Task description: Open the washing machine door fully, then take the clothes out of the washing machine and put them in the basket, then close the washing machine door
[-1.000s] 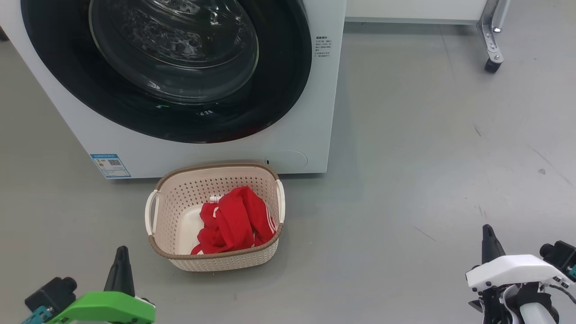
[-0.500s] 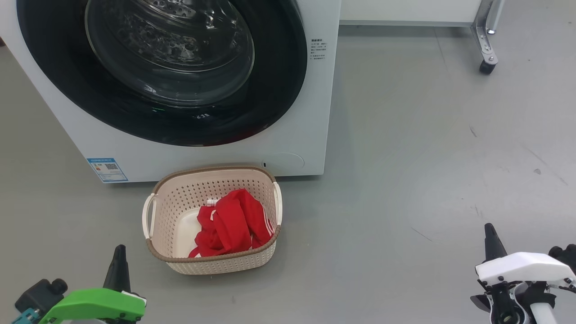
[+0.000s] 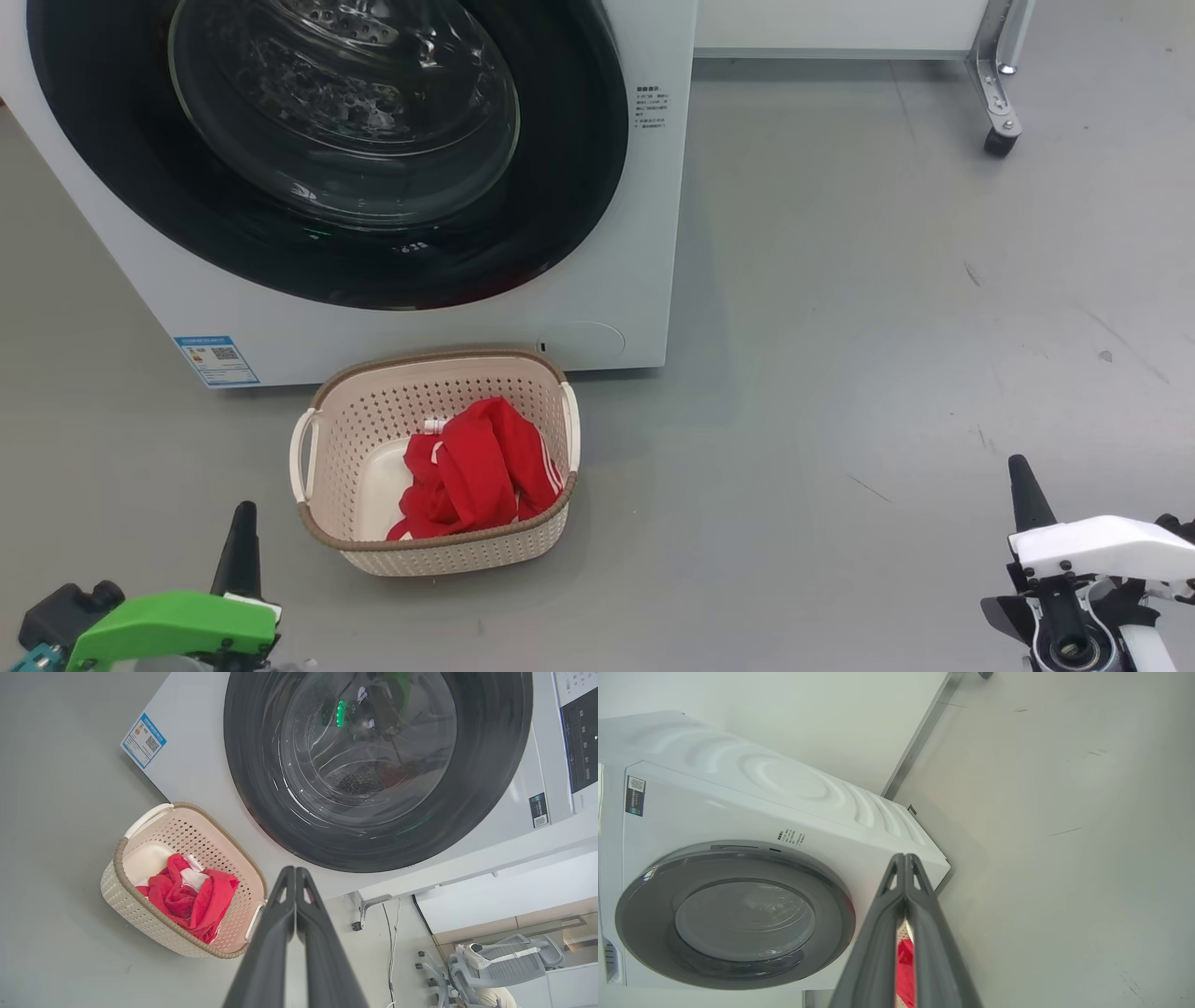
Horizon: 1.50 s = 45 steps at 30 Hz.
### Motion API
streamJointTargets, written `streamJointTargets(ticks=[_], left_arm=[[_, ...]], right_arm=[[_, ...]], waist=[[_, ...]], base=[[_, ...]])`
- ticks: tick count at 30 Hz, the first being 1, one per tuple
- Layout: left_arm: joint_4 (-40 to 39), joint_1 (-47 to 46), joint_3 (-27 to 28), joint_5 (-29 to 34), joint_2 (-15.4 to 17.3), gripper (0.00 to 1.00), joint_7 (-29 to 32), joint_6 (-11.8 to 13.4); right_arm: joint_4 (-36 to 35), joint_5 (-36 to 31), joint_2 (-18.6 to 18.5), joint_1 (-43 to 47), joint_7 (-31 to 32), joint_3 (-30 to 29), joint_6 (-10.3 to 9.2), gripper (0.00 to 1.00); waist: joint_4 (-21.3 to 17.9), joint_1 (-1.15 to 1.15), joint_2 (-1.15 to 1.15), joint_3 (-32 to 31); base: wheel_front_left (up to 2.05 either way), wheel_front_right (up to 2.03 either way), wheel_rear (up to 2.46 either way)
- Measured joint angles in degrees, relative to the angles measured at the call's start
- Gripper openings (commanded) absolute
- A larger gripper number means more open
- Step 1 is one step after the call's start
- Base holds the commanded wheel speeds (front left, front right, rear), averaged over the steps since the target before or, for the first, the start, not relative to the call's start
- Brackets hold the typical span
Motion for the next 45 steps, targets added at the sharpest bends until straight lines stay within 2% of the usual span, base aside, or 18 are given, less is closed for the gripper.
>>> streamJointTargets(ticks=[33, 45], left_arm=[[0.0, -2.5, 2.9, -24.0, 0.4, 0.00, 6.4, -2.0], [0.0, -2.5, 3.0, -24.2, 0.4, 0.00, 6.5, -2.0]], right_arm=[[-2.1, 22.7, 0.5, -0.5, 5.9, -4.1, 1.81, 0.00], [-2.3, 23.2, 0.5, -0.6, 6.0, -4.2, 1.98, 0.00]], waist=[[-1.5, 0.00, 0.00, -1.1], [-1.5, 0.00, 0.00, -1.1]], base=[[0.00, 0.00, 0.00], [0.00, 0.00, 0.00]])
